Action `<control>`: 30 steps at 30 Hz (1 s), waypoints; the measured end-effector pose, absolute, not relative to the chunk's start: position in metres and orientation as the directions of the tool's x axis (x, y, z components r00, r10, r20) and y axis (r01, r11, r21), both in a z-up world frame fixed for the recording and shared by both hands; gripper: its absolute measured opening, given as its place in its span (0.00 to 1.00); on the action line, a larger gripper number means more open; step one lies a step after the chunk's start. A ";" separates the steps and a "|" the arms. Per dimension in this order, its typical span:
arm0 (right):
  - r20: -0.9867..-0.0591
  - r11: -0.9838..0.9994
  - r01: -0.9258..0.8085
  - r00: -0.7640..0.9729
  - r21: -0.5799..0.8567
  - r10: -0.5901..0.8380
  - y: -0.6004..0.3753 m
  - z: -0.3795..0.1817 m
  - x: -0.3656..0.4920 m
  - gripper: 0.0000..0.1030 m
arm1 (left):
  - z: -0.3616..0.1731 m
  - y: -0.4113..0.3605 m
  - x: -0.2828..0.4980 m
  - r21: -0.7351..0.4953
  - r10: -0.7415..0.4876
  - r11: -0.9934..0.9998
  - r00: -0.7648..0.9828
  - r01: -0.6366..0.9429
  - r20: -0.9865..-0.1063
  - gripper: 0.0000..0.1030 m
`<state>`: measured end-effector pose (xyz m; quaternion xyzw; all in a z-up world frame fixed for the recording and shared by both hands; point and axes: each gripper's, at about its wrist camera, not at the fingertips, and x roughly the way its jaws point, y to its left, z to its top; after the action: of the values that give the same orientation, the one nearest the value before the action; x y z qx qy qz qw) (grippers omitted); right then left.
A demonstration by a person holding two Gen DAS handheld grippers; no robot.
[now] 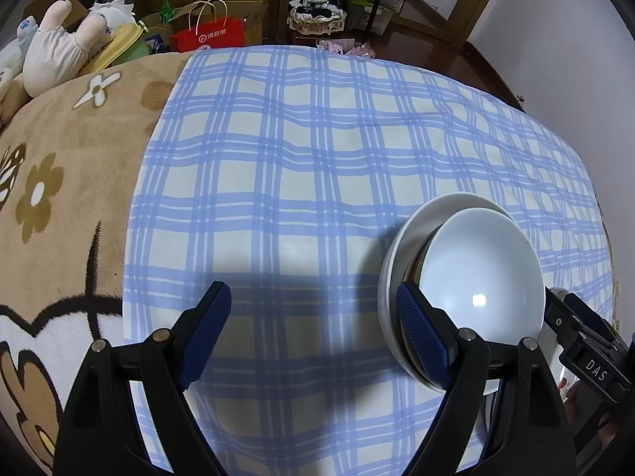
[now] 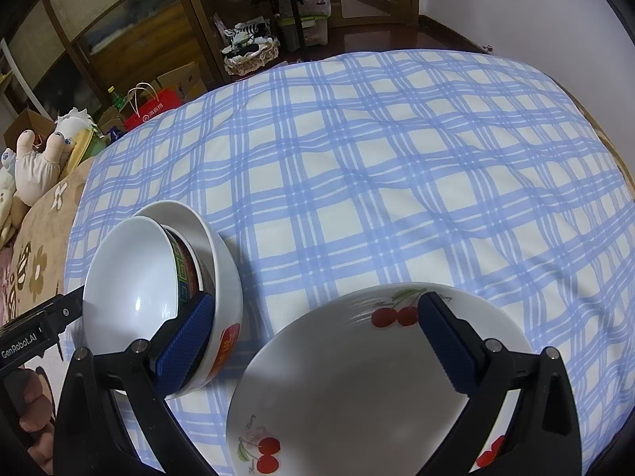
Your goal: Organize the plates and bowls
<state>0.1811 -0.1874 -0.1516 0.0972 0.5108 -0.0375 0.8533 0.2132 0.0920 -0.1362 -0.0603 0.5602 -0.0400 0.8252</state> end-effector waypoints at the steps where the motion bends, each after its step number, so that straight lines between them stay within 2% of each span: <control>1: -0.878 0.979 0.162 0.477 0.124 0.033 -0.186 -0.151 0.181 1.00 | -0.136 0.092 0.213 -0.141 -0.131 0.990 0.369 0.001 -0.920 0.82; 5: -0.874 0.982 0.151 0.485 0.110 0.023 -0.183 -0.150 0.180 1.00 | -0.135 0.090 0.212 -0.125 -0.123 0.992 0.371 0.019 -0.921 0.80; 7: -0.874 0.983 0.139 0.485 0.123 0.041 -0.183 -0.149 0.180 0.93 | -0.134 0.088 0.212 -0.125 -0.128 0.992 0.372 0.032 -0.920 0.77; 10: -0.873 0.981 0.125 0.483 0.147 0.069 -0.183 -0.147 0.179 0.85 | -0.133 0.086 0.213 -0.157 -0.166 0.986 0.356 0.054 -0.920 0.65; 13: -0.872 0.975 0.113 0.476 0.193 0.117 -0.182 -0.148 0.178 0.75 | -0.134 0.089 0.214 -0.197 -0.202 0.979 0.341 0.050 -0.918 0.61; 23: -0.870 0.975 0.088 0.473 0.204 0.139 -0.173 -0.146 0.178 0.51 | -0.127 0.075 0.211 -0.184 -0.215 0.976 0.352 0.118 -0.911 0.29; 27: -0.863 0.969 0.069 0.474 0.236 0.176 -0.169 -0.146 0.179 0.32 | -0.128 0.078 0.213 -0.207 -0.233 0.972 0.339 0.113 -0.911 0.28; 30: -0.865 0.971 0.063 0.470 0.231 0.176 -0.165 -0.147 0.181 0.30 | -0.129 0.080 0.215 -0.218 -0.243 0.970 0.333 0.111 -0.911 0.26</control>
<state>0.1807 -0.1654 -0.1468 0.1161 0.5139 0.0334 0.8493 0.2151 0.0801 -0.1286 -0.0580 0.5670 -0.1088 0.8144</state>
